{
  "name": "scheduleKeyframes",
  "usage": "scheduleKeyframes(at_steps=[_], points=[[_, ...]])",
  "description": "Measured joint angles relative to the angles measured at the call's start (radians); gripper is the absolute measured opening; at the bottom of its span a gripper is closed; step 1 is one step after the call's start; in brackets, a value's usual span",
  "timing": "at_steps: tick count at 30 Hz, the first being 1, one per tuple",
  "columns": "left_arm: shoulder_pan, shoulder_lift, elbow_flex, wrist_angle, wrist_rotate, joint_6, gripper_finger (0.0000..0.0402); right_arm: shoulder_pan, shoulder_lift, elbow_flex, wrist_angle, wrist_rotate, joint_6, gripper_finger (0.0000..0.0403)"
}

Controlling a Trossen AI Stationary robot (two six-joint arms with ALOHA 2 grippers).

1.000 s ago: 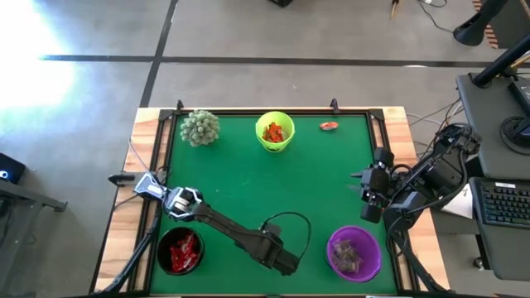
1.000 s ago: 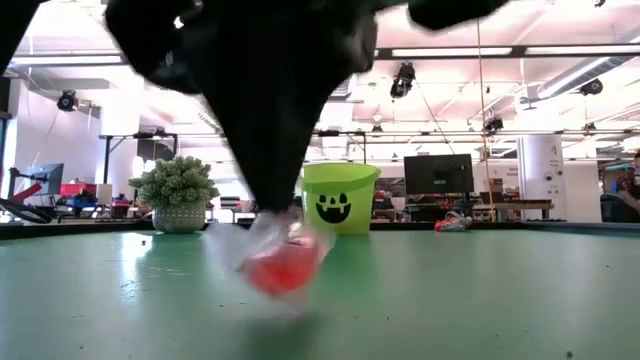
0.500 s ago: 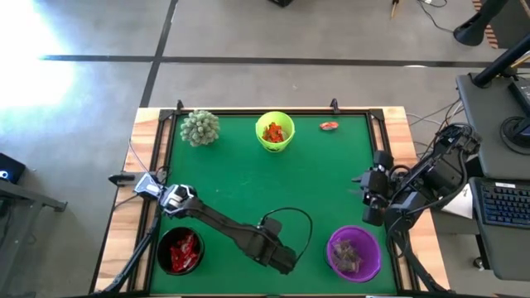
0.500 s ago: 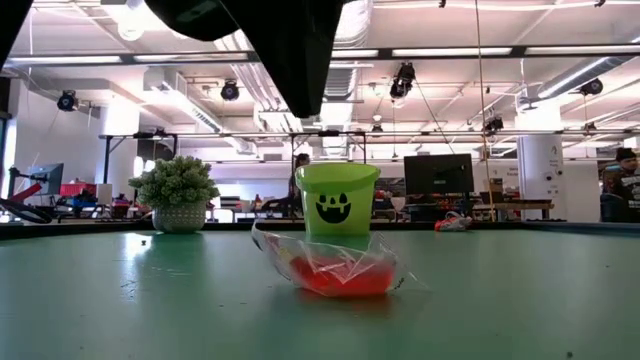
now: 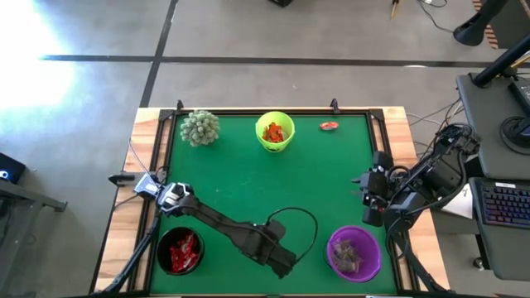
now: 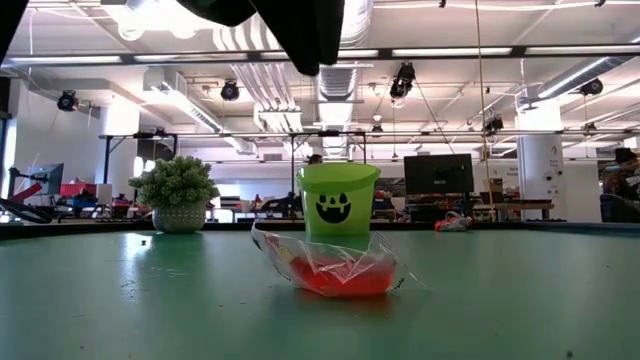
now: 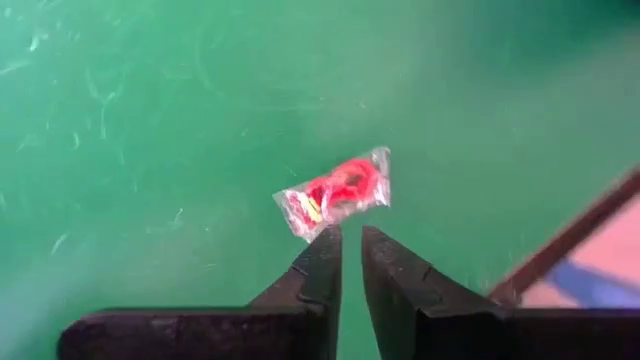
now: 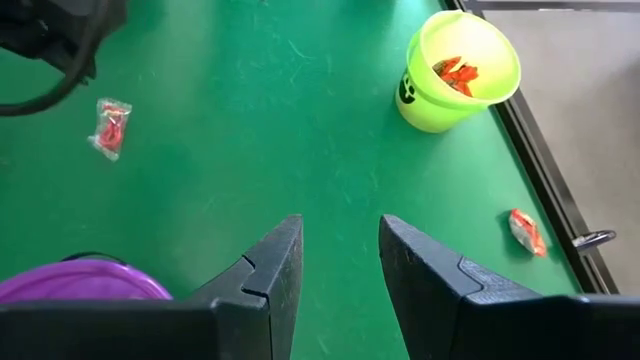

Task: Organize candy in baskets
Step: Put the red candy into the violet bucket

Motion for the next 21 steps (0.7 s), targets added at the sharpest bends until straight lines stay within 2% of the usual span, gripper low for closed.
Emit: scheduleKeyframes(at_steps=[4,10,21], points=[[-0.003,-0.002,0.0,0.0,0.021,0.139,0.0061,0.0,0.0,0.0,0.0,0.0,-0.008,0.0128],[-0.004,0.003,-0.001,0.003,0.02,0.428,0.011,0.0,0.0,0.0,0.0,0.001,-0.004,0.0128],[-0.014,0.006,-0.022,0.088,0.018,0.746,0.0121,0.0,0.0,0.0,0.008,0.001,0.082,0.0128]])
